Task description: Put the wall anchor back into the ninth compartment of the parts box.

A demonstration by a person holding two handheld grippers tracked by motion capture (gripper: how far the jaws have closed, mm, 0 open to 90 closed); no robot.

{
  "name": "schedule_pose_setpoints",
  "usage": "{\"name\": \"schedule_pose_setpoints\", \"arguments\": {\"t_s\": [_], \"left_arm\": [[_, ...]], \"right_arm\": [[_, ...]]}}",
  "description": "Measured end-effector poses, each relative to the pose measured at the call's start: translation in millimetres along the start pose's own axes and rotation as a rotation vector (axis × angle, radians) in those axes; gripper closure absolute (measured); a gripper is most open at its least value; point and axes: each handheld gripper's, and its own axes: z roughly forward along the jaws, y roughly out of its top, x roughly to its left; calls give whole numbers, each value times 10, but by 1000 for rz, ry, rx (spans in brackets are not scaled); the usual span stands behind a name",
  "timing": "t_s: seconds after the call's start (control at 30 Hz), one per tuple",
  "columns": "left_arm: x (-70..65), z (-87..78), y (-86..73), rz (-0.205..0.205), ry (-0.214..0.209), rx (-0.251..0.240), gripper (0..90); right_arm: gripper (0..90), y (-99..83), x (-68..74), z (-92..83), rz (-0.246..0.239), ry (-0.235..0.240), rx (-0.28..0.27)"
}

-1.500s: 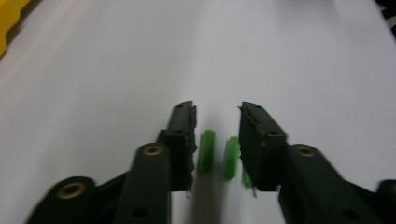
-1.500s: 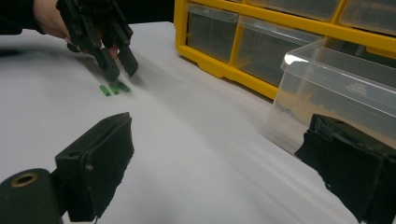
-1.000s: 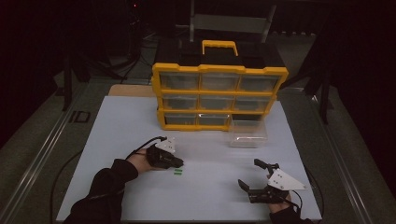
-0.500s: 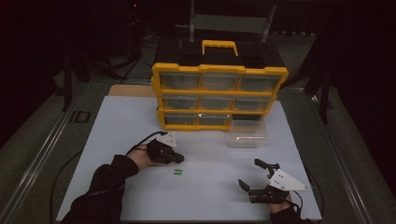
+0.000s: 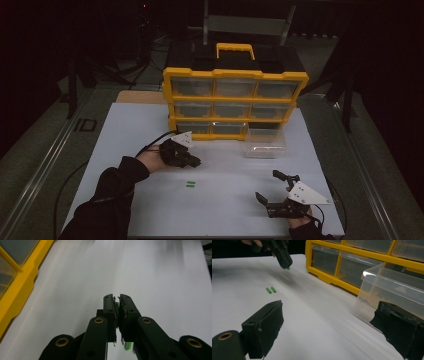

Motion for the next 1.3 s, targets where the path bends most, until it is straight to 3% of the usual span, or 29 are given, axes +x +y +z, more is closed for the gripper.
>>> {"name": "schedule_pose_setpoints", "arguments": {"t_s": [0.6,0.9,1.3], "left_arm": [[19,-209,578,64,-23,-14,852],[33,-269,886,92,-30,-75,851],[81,-240,1240,111,-42,-118,851]], "right_arm": [[81,-5,-5,-1,0,-2,2],[81,-9,-11,-7,8,-3,0],[81,-10,-11,-7,6,-4,0]]}}
